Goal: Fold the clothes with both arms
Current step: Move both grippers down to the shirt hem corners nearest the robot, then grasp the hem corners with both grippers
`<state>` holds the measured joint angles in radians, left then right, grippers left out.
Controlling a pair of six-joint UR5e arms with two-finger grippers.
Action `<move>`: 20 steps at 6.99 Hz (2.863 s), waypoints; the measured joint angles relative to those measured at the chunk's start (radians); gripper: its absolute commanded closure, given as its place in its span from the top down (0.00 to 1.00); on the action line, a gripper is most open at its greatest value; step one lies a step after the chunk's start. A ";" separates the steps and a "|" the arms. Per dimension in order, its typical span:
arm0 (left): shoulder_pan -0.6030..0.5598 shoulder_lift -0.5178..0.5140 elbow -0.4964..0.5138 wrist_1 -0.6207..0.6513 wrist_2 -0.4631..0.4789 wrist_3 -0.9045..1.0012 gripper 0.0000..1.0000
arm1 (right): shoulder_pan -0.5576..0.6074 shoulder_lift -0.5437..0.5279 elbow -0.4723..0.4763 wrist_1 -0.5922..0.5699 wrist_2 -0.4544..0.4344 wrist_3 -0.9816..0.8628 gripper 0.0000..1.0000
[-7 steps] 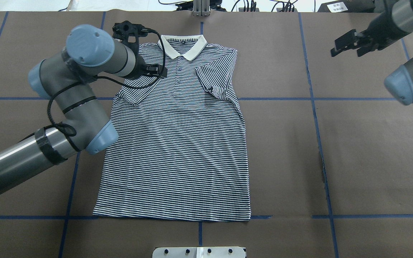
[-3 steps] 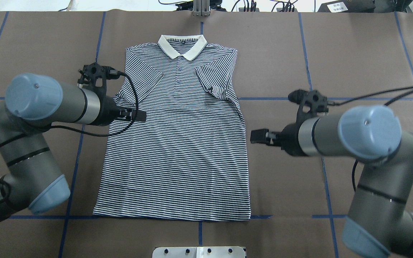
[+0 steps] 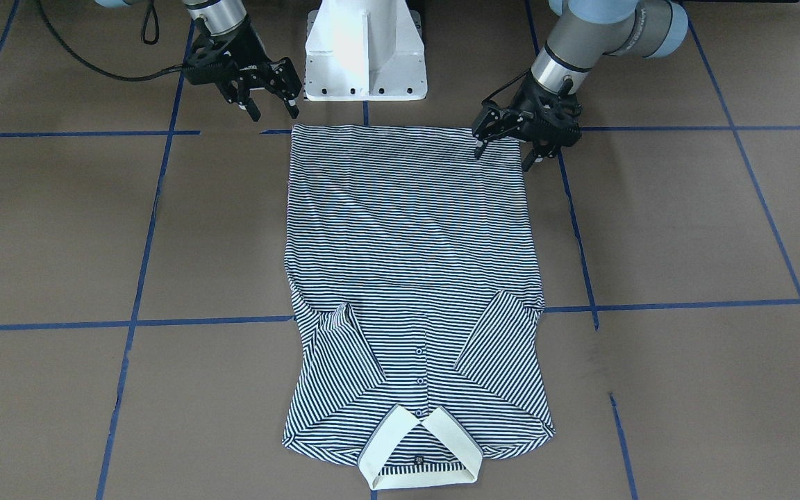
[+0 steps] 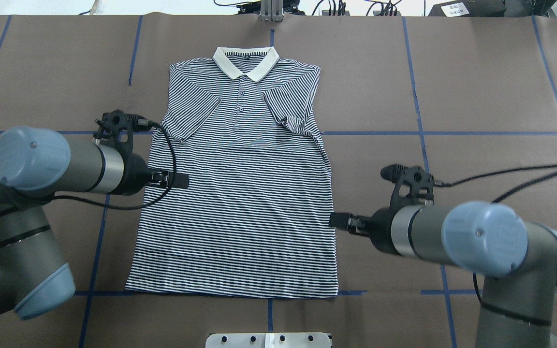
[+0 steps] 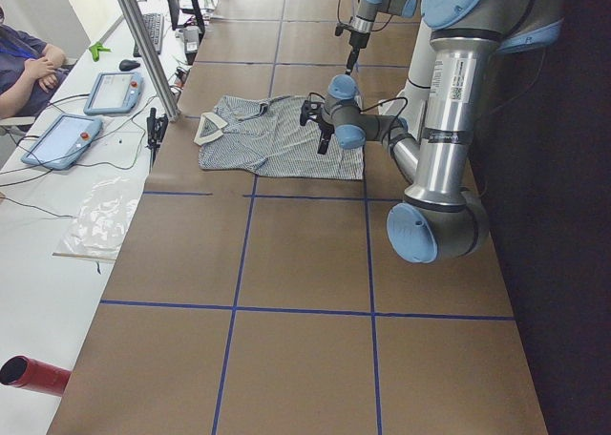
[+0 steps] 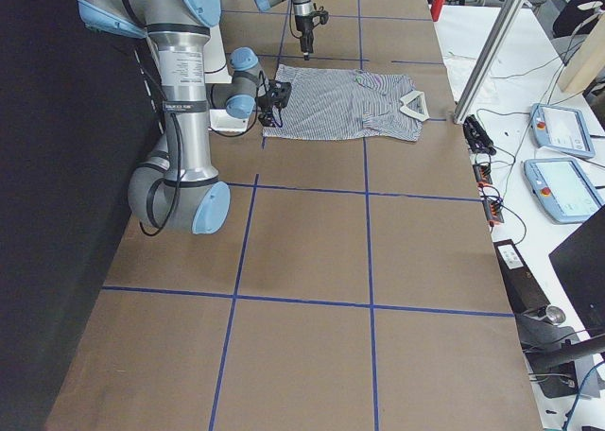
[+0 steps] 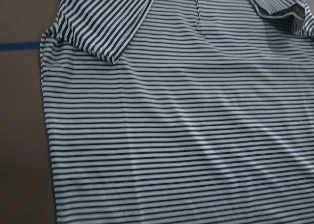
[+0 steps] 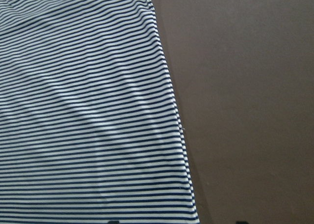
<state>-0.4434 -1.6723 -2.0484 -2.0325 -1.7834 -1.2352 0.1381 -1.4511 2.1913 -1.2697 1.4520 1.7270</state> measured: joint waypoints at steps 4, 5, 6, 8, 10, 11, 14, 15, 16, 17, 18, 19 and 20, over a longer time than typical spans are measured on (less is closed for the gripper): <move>0.232 0.131 -0.026 -0.002 0.168 -0.261 0.59 | -0.062 -0.002 0.007 -0.047 -0.073 0.043 0.83; 0.243 0.148 -0.026 -0.002 0.178 -0.270 0.57 | -0.065 -0.002 0.007 -0.047 -0.078 0.043 0.83; 0.247 0.158 -0.025 -0.002 0.182 -0.273 0.54 | -0.067 -0.003 0.007 -0.047 -0.082 0.043 0.83; 0.250 0.165 -0.022 -0.002 0.183 -0.274 0.47 | -0.069 -0.003 0.007 -0.047 -0.085 0.043 0.84; 0.252 0.166 -0.021 -0.001 0.183 -0.274 0.42 | -0.069 -0.003 0.007 -0.047 -0.086 0.043 0.84; 0.252 0.166 -0.019 -0.001 0.183 -0.274 0.42 | -0.069 -0.003 0.006 -0.047 -0.086 0.043 0.84; 0.254 0.165 -0.018 0.000 0.182 -0.274 0.38 | -0.069 -0.006 0.005 -0.048 -0.086 0.043 0.85; 0.254 0.164 -0.017 0.000 0.182 -0.274 0.38 | -0.069 -0.007 0.005 -0.048 -0.086 0.043 0.85; 0.255 0.164 -0.016 0.000 0.183 -0.274 0.37 | -0.069 -0.008 0.004 -0.048 -0.085 0.043 0.85; 0.255 0.164 -0.014 0.000 0.182 -0.273 0.35 | -0.069 -0.008 0.004 -0.048 -0.085 0.043 0.85; 0.255 0.164 -0.013 0.000 0.182 -0.273 0.24 | -0.069 -0.008 0.003 -0.048 -0.085 0.043 0.85; 0.255 0.164 -0.013 0.000 0.182 -0.273 0.03 | -0.069 -0.009 0.003 -0.048 -0.085 0.043 0.85; 0.256 0.164 -0.013 0.000 0.182 -0.274 0.00 | -0.069 -0.009 0.003 -0.048 -0.085 0.043 0.85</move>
<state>-0.1877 -1.5080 -2.0614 -2.0325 -1.6014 -1.5089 0.0690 -1.4602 2.1939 -1.3177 1.3668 1.7702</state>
